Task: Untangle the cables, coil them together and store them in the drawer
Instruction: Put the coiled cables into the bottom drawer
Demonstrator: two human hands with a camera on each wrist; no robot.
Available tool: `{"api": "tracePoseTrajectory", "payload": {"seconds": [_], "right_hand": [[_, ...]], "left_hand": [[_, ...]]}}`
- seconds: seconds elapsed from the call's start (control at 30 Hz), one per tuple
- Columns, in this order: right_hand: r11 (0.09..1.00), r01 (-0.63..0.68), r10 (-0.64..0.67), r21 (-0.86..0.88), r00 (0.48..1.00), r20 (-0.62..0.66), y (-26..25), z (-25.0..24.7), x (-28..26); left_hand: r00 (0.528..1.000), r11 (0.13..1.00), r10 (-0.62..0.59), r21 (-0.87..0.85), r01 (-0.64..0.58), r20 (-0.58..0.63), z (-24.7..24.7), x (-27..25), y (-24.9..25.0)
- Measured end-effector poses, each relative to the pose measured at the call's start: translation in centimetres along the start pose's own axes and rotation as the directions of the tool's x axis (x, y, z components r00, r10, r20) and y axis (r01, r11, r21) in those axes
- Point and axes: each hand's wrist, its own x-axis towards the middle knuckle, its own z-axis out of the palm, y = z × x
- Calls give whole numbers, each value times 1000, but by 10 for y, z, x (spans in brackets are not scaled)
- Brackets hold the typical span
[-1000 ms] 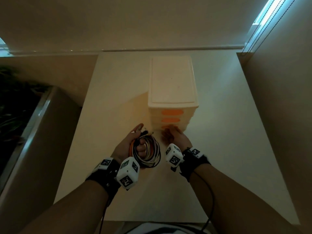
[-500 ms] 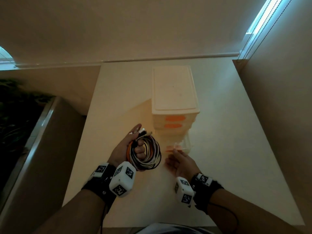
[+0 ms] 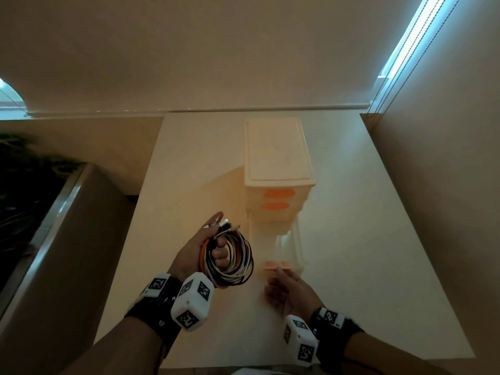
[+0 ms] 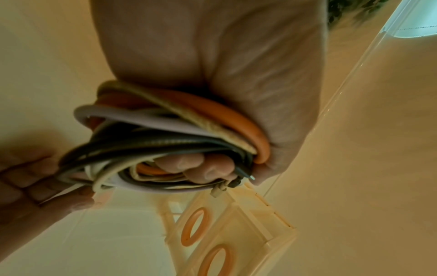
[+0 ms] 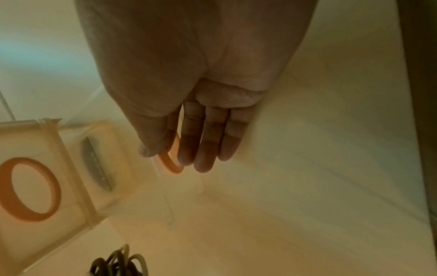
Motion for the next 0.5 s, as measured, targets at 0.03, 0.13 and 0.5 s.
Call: {"api": "tracePoseTrajectory", "payload": {"seconds": [0.03, 0.13, 0.5], "right_hand": [[1000, -9, 9, -10, 1000, 0, 3, 0, -3], [998, -56, 56, -26, 998, 13, 16, -1, -12], [994, -91, 93, -58, 996, 18, 17, -11, -17]], "left_hand": [[1000, 1000, 2, -2, -2, 3, -1, -1, 0], [1000, 1000, -1, -17, 1, 5, -2, -5, 1], [1000, 1000, -24, -5, 24, 5, 1, -10, -1]]}}
